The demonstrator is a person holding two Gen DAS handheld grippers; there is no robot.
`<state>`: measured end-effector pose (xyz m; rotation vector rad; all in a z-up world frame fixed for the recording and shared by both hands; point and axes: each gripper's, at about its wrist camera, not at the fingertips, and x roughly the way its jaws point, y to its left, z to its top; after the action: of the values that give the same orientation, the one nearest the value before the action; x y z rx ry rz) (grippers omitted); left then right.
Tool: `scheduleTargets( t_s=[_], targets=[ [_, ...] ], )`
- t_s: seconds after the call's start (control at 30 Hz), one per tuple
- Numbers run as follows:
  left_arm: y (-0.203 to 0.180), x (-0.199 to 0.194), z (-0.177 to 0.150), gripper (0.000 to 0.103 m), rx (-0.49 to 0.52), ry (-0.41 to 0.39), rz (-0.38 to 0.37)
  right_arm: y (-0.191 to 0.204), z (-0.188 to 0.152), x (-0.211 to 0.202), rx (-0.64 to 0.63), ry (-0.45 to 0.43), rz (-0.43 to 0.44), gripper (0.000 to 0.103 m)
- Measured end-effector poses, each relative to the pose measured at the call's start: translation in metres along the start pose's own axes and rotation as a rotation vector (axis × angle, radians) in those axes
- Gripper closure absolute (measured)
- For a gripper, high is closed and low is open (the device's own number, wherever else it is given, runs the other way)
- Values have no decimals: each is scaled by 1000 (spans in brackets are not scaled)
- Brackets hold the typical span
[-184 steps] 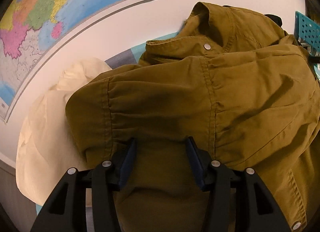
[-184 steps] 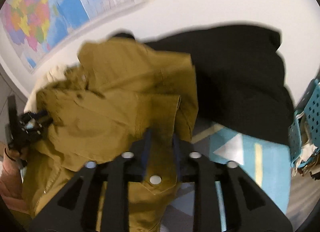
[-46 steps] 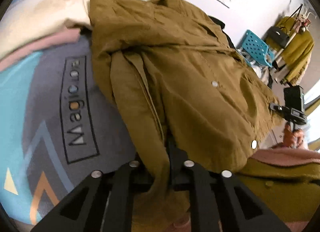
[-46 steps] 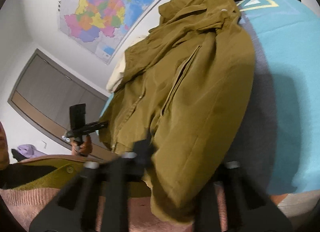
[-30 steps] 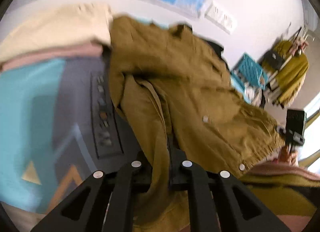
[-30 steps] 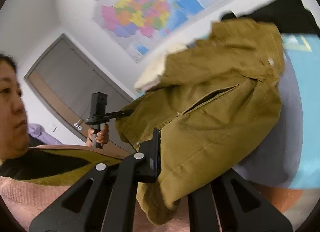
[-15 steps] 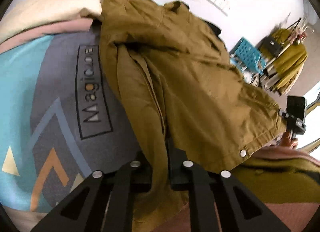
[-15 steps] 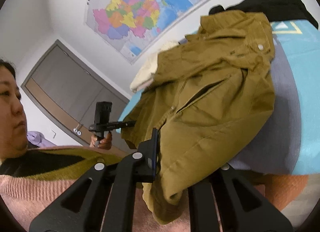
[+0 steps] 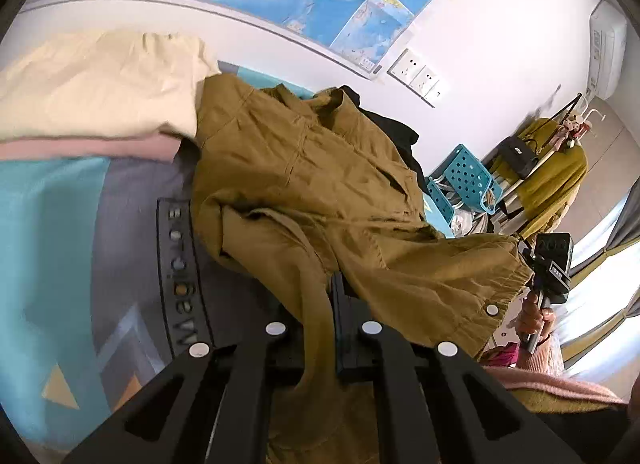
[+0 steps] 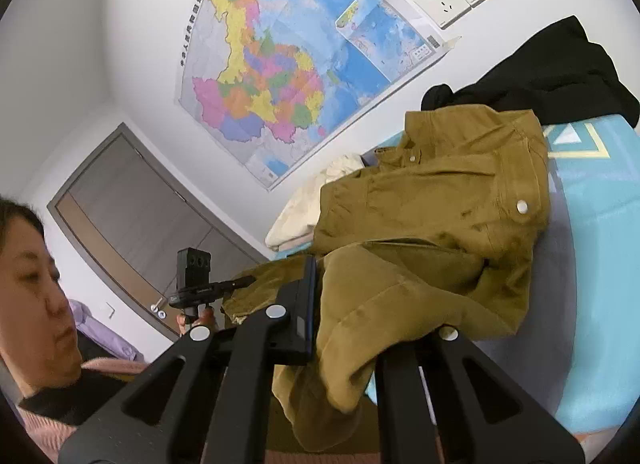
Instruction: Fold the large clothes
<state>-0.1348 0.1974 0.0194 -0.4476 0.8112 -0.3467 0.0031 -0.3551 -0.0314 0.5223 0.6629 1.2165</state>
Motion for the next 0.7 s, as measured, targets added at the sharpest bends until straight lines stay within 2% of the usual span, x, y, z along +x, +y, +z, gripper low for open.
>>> scheduleTargets(
  t_s=[0.2,0.37,0.7],
  targets=[
    [3,-5,25,96,-22,10,15,-2,27,4,11,-19,9,95],
    [-3,-6,47,95,7,-3,36,-3,53,12,15,-35,11,95],
    [-5,7,103,94,6,-14,72,-25,109,36,59,-55,-5,94]
  ],
)
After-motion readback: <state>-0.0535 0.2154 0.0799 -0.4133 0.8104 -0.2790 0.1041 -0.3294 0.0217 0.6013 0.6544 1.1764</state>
